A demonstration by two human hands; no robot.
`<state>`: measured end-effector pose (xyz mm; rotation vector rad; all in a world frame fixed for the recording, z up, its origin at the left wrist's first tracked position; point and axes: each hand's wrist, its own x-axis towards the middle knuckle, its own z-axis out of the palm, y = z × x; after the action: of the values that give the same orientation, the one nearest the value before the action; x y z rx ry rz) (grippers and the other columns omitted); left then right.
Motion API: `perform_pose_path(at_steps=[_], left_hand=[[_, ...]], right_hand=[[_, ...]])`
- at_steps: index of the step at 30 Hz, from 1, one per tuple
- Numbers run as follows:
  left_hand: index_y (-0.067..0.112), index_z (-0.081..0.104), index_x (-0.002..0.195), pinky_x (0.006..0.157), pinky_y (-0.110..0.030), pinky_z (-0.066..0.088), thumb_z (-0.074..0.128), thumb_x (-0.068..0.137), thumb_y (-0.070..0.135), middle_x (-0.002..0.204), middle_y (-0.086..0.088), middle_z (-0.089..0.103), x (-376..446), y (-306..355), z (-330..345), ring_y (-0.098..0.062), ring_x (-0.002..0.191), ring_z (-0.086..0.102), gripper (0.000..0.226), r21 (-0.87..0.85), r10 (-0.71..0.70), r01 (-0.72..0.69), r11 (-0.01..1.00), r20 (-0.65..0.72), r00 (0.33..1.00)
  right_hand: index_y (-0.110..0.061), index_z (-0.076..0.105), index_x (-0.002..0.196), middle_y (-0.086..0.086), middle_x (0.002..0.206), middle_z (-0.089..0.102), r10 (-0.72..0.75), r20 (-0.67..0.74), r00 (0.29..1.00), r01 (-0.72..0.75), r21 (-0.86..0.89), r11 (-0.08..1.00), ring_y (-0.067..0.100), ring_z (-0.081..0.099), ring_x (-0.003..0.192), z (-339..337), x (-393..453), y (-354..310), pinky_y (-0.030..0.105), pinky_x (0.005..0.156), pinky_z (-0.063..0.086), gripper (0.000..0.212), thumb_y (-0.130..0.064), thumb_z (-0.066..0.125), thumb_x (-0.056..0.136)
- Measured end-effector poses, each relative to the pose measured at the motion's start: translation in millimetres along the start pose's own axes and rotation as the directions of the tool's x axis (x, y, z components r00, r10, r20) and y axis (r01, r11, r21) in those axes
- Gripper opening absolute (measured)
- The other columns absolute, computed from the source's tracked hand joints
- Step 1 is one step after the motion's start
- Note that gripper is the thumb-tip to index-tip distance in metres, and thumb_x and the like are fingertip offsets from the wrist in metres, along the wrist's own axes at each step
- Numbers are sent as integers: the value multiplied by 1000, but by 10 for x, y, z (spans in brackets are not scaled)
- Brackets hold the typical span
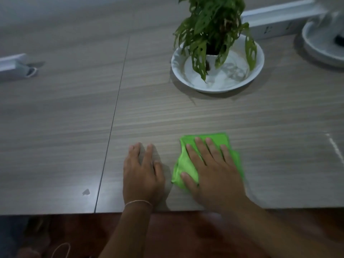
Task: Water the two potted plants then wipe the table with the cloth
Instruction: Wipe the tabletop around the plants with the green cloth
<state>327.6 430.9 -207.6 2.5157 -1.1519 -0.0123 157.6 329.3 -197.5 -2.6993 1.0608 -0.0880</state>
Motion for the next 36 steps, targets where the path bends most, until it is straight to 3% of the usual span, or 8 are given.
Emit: perform_pose_path(at_steps=[8,12,14,17,20,23,28,36], left_hand=[[15,45,147,121,-47,25,39,89,43,158,-13,33,-4,-37,-100,-29,148,26,65,-81,-8,17,997,102,995],[10,49,144,116,-32,31,49,88,40,151,-7,43,130,-590,-368,-22,137,43,64,-35,196,-193,981,183,963],[10,51,142,114,-39,37,41,96,37,150,-11,45,81,-828,-393,-27,135,46,54,29,254,-259,965,124,959],[7,54,137,110,-45,39,35,102,27,144,-13,48,-47,-891,-316,-30,130,48,45,-59,55,-58,997,-58,997],[5,56,134,109,-45,39,35,101,25,138,-16,51,-39,-900,-306,-32,127,49,43,-147,-151,124,981,-193,969],[8,56,135,109,-42,35,32,98,27,139,-15,51,-12,-894,-299,-31,129,47,48,-124,-160,142,982,-153,975],[7,61,128,111,-49,38,31,90,23,142,-22,50,26,-870,-302,-40,133,44,51,-116,-156,144,983,-110,982],[9,55,137,121,-50,22,36,95,33,154,-19,37,-29,-888,-306,-35,147,28,52,-25,-105,103,994,-63,993]], right_hand=[[-25,41,155,6,165,32,100,23,995,-95,-169,981,31,33,151,-173,-376,782,57,121,25,83,-71,34,87],[-17,42,154,13,163,34,77,-30,997,-82,-210,974,37,34,149,-118,-352,634,62,119,23,82,-66,32,89],[-17,41,155,14,163,33,61,-37,997,-68,-195,979,37,32,150,-74,-292,419,63,119,22,82,-66,31,90],[-21,38,156,11,165,31,-19,-15,1000,17,-170,985,34,29,152,45,-60,-93,61,120,20,82,-69,31,90],[-24,34,158,8,167,27,-103,7,995,103,-130,986,32,23,154,179,249,-628,61,122,16,82,-72,29,91],[-27,26,160,6,169,19,-161,28,987,163,-86,983,31,15,156,246,564,-976,60,124,9,83,-73,25,90],[-30,20,161,3,171,14,-183,51,982,185,-47,982,28,9,157,225,1276,-1149,56,125,4,86,-76,24,89],[-32,18,161,3,170,15,-39,42,998,42,-89,995,30,11,157,148,2725,-1082,56,125,6,88,-80,21,87]])
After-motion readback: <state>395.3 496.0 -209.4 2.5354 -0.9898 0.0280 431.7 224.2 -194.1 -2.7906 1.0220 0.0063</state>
